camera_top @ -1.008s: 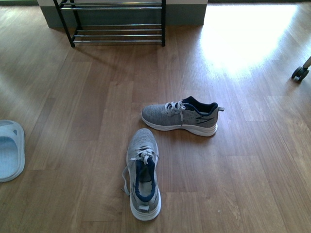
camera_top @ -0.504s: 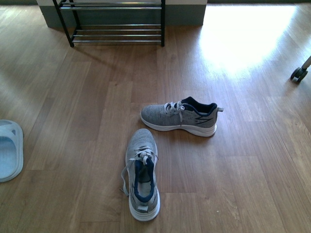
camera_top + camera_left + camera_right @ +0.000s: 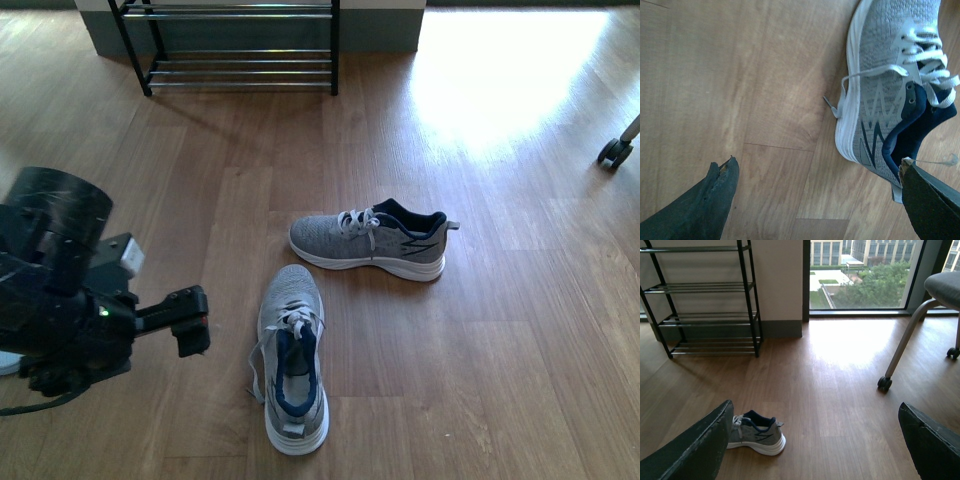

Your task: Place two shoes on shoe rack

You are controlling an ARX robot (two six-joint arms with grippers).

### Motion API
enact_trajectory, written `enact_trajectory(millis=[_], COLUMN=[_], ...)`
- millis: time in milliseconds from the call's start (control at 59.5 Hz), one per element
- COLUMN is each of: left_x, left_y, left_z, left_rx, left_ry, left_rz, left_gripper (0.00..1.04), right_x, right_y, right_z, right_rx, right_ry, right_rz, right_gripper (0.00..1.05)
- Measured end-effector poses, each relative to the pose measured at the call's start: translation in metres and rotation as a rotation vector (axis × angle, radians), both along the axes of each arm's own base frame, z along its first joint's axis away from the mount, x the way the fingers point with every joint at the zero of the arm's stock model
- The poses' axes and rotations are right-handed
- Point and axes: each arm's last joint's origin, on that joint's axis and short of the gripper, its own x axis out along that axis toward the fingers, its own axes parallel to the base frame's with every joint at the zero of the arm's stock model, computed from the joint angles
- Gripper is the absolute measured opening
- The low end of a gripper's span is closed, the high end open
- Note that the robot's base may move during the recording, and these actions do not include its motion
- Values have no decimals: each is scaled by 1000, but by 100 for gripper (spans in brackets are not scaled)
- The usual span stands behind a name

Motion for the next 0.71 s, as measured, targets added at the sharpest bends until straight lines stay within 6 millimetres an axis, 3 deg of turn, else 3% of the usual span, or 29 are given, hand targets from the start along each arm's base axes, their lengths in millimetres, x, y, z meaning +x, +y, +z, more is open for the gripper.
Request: enact_trajectory(millis=[302, 504, 706], left_x=[46, 52, 53], left_y=[-46, -63, -65], left_z=[-56, -74, -90], left_rx=[-71, -83, -4], left_ry=[73, 104, 89], left_rz=[-190, -241, -249], left_gripper=[95, 95, 95], right_x=[0, 0, 0], right_y=[0, 0, 0], right_z=[0, 0, 0], right_rx=[0, 0, 0], right_ry=[0, 0, 0], right_rz=[0, 0, 0], right_gripper=[96, 96, 96])
